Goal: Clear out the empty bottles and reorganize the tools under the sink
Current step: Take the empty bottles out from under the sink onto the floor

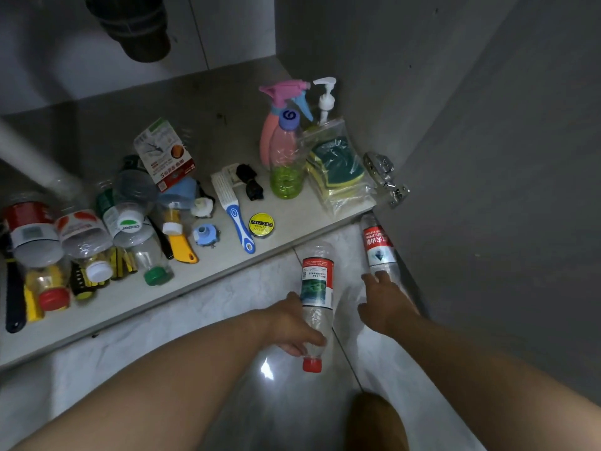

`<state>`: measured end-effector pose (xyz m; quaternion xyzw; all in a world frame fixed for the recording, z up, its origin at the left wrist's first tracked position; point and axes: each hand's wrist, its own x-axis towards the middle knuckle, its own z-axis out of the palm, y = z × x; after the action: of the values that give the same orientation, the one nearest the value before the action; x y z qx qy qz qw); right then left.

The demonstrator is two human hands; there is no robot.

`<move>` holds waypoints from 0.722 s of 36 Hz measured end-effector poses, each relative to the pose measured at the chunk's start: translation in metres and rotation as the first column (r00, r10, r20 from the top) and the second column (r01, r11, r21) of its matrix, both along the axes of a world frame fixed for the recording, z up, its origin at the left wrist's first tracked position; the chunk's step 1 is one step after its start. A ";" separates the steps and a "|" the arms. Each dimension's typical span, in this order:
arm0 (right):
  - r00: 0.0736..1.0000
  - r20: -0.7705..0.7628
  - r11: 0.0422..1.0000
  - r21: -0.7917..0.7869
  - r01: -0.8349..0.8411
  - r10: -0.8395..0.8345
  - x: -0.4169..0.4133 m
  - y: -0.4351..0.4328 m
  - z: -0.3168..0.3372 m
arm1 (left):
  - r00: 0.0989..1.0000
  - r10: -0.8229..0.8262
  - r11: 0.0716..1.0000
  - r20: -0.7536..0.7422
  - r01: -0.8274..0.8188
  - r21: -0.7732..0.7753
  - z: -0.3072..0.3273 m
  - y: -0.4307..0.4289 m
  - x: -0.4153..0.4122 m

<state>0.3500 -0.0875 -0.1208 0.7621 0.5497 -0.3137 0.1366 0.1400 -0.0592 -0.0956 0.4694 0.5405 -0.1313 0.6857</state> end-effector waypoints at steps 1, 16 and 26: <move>1.000 0.011 1.000 -0.010 -0.004 0.005 0.002 0.001 -0.001 | 1.000 0.006 1.000 -0.005 -0.006 0.008 0.000 0.001 0.002; 0.529 -0.678 0.820 -0.198 0.537 -0.510 -0.037 0.011 0.000 | 0.974 0.104 0.968 0.201 -0.145 0.203 -0.011 0.001 0.032; 0.992 0.103 0.980 0.190 0.053 -0.074 0.009 0.018 -0.018 | 0.981 -0.194 0.893 -0.019 0.185 0.411 -0.014 0.024 -0.003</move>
<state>0.3589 -0.0698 -0.1383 0.8047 0.5439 -0.2226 0.0841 0.1373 -0.0356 -0.1096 0.6549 0.4999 -0.0755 0.5617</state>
